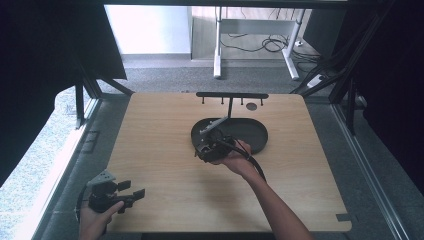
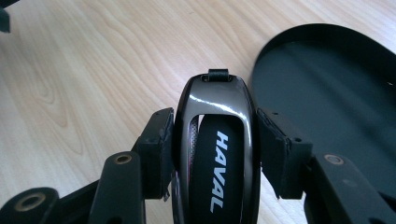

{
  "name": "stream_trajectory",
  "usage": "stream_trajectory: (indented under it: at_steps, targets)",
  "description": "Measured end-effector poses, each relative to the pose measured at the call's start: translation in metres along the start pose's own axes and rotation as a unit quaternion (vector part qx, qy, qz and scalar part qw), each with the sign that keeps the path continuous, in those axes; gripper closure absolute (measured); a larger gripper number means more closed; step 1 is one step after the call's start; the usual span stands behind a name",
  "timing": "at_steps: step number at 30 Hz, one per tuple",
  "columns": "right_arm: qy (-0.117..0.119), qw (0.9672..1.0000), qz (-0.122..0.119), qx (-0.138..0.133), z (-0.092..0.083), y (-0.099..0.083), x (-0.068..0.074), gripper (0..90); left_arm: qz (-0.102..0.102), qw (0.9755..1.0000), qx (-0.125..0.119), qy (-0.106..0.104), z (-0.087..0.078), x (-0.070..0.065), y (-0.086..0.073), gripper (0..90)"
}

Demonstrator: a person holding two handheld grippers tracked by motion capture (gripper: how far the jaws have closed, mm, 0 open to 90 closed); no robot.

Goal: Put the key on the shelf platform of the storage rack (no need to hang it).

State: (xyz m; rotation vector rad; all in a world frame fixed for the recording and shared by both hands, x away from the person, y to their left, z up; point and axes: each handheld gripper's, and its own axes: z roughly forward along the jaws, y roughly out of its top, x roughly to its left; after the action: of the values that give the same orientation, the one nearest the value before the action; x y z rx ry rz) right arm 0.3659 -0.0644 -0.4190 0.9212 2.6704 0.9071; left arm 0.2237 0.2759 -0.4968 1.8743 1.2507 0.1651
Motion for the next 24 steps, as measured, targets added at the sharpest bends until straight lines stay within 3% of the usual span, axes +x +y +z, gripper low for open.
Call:
stream_trajectory:
  at_steps: [24]
  targets:
    - [-0.031,0.9991,0.028,-0.003,-0.007,0.006,-0.035,49.5,-0.001,1.0,0.001,0.002,0.0,0.0,0.0,24.7]
